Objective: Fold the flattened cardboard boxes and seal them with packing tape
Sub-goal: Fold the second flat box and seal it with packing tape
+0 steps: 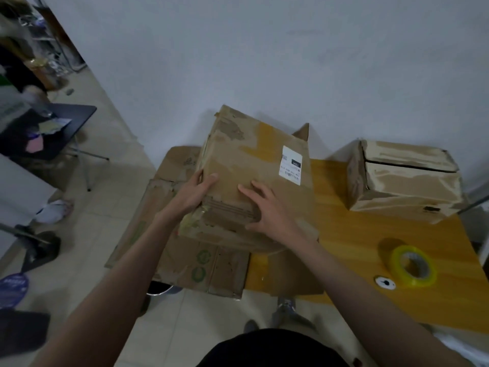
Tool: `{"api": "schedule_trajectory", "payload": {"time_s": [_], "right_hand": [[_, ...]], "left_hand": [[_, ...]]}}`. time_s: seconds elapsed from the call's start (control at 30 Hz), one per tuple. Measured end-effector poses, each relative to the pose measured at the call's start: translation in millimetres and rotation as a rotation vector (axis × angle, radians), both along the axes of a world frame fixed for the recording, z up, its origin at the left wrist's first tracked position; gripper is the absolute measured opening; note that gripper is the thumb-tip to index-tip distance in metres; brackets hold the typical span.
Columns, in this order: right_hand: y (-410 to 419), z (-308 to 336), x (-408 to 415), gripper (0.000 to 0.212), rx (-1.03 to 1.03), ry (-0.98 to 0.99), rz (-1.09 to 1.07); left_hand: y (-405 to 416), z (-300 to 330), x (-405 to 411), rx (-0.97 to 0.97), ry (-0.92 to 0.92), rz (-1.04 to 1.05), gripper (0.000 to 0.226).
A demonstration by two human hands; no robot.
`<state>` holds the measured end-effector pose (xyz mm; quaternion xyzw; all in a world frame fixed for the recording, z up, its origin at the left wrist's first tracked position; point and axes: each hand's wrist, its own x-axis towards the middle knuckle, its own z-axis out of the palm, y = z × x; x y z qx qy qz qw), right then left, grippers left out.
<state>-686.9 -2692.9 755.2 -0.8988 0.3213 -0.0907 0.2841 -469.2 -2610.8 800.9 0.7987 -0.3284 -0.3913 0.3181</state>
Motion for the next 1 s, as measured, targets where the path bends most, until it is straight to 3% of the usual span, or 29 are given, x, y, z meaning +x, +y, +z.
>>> {"api": "schedule_trajectory", "payload": {"time_s": [0.23,0.37,0.5,0.57,0.67,0.73,0.83,1.0], "right_hand": [[-0.7,-18.9,-28.4,0.106,-0.189,0.105,0.098],[11.3,-31.3,-39.4,0.090,-0.246,0.137,0.156],[20.2,-37.9,-45.0,0.079,-0.222,0.126,0.171],[22.7,-37.7,-49.1,0.075,-0.193,0.102,0.140],[19.4,-30.3,-53.9,0.060,-0.148,0.095,0.104],[18.1,-27.4,-58.4,0.049,-0.116,0.093,0.007],[18.2,-31.1,-65.8,0.036,-0.145,0.083,-0.250],[32.4,-42.7,-72.5,0.039,-0.121,0.100,-0.740]], "left_hand": [[16.1,-31.5,-28.3,0.040,0.062,0.050,0.082],[19.9,-49.9,-45.5,0.136,-0.034,0.093,0.066],[26.7,-57.2,-41.5,0.212,-0.087,0.001,0.067],[25.8,-55.6,-37.2,0.216,-0.240,-0.096,0.071],[6.1,-46.5,-23.6,0.151,-0.609,-0.253,0.075],[-20.9,-38.3,-12.5,0.127,-0.755,-0.361,0.074],[-73.5,-28.0,1.7,0.083,-0.823,-0.583,0.066],[-157.2,-25.0,3.5,0.061,-0.910,-0.913,0.066]]}}
